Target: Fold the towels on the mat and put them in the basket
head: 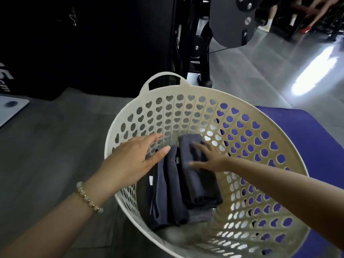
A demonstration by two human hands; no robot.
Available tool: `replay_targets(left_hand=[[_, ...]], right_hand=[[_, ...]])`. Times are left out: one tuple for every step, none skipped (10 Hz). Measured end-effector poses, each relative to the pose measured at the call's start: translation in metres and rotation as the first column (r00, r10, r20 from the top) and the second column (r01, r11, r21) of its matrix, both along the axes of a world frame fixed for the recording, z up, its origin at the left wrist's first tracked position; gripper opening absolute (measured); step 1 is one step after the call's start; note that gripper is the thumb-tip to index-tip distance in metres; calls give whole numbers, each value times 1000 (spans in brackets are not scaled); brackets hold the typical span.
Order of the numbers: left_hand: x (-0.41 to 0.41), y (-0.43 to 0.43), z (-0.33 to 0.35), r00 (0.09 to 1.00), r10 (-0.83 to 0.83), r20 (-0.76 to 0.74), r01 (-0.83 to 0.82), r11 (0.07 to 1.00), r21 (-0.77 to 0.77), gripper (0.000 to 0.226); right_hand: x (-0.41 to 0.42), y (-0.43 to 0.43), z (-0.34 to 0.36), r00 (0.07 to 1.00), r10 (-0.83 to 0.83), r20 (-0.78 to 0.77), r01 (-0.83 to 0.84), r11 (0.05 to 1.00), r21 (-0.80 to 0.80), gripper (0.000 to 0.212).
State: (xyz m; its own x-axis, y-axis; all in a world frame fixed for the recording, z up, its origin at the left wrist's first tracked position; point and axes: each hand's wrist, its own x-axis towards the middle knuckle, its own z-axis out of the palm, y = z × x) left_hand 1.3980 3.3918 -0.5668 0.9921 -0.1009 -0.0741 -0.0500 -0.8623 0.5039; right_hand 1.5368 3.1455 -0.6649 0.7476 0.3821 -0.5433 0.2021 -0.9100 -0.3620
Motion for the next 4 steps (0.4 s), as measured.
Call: replay_targets(left_hand=[[-3, -1, 2, 999, 2, -33, 0, 998, 67, 78], [-4, -4, 5, 997, -3, -71, 13, 991, 132, 78], [-7, -6, 5, 992, -7, -123, 33, 975, 218, 82], [-5, -7, 3, 992, 28, -125, 4, 967, 253, 80]], right_hand=[[-20, 11, -8, 991, 127, -29, -130, 979, -156, 97], [-26, 21, -17, 991, 118, -56, -130, 949, -288, 100], [-18, 29, -5, 986, 144, -87, -165, 926, -339, 99], [-12, 33, 50, 981, 190, -23, -191, 966, -173, 87]])
